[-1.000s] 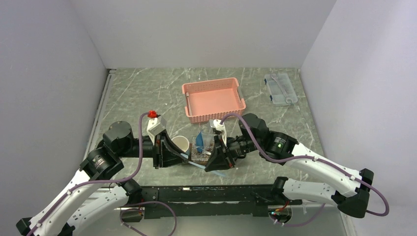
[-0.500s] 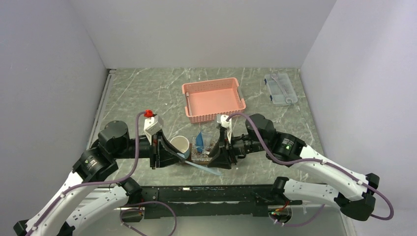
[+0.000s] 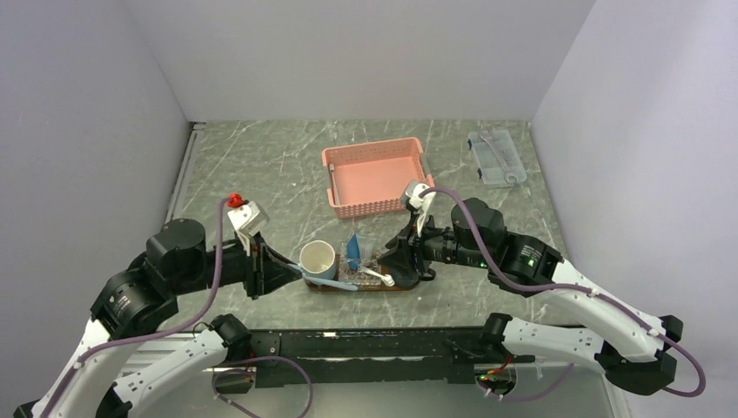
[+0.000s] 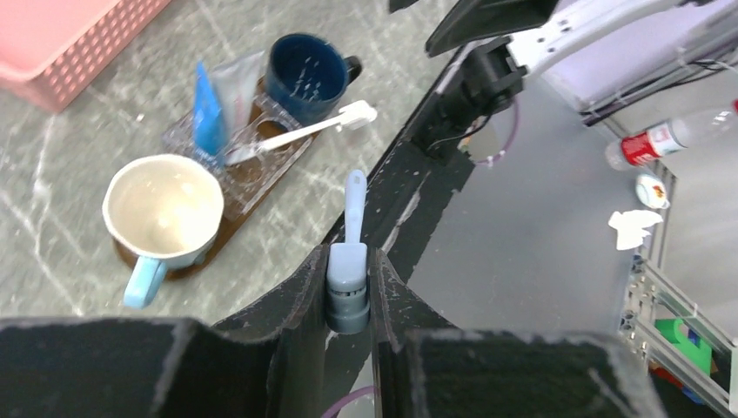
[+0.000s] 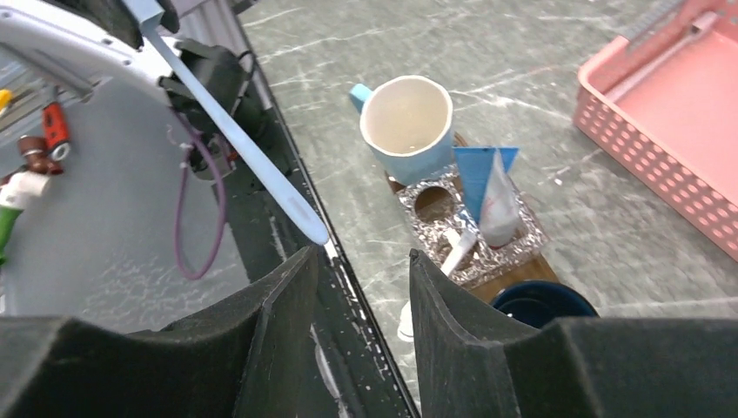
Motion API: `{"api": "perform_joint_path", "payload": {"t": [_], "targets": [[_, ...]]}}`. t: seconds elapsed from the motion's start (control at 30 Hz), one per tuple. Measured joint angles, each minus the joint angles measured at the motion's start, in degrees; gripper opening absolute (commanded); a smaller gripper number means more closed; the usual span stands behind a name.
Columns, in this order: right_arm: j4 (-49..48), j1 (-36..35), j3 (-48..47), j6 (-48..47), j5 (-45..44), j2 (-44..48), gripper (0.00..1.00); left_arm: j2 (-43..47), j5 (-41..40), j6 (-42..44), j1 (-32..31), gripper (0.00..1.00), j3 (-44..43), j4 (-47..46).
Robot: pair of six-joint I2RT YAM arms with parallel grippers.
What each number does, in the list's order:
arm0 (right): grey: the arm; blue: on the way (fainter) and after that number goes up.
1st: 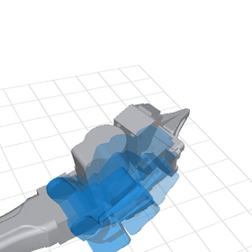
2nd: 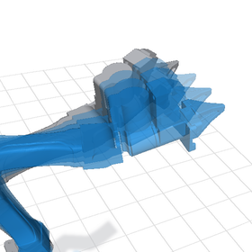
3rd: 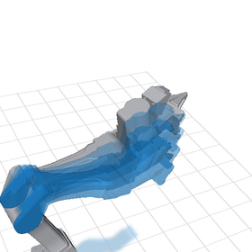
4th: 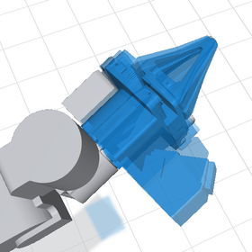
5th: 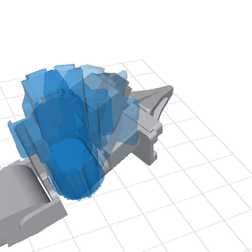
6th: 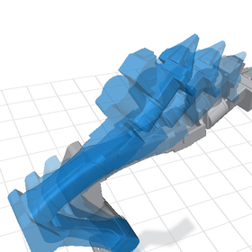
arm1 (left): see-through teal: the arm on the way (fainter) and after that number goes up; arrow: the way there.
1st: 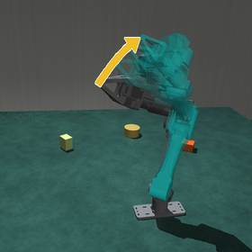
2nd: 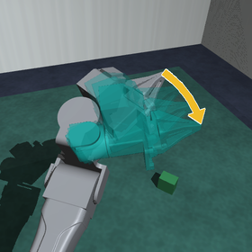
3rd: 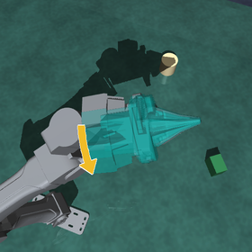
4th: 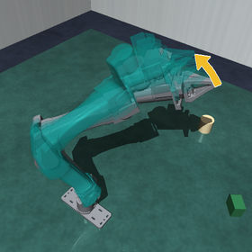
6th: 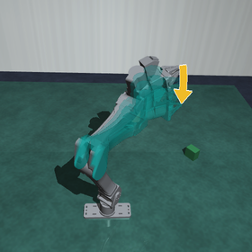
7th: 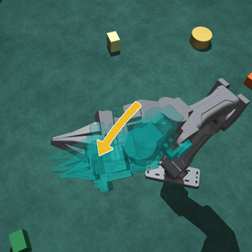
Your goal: Prepare toiletry sets of a toothbrush and toothpaste on the tray
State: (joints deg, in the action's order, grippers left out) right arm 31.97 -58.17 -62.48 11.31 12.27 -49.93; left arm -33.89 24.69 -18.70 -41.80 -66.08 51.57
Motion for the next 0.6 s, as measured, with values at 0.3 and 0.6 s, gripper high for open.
{"api": "perform_joint_path", "payload": {"t": [0.3, 0.6], "targets": [[2.1, 0.0, -0.2, 1.6, -9.9, -2.2, 0.42, -5.0, -10.8, -0.7, 0.0, 0.00, -0.2, 4.4], [2.2, 0.0, -0.2, 1.9, -13.6, -3.2, 0.42, -8.4, -16.0, -4.4, -1.2, 0.00, -0.2, 3.5]]}}
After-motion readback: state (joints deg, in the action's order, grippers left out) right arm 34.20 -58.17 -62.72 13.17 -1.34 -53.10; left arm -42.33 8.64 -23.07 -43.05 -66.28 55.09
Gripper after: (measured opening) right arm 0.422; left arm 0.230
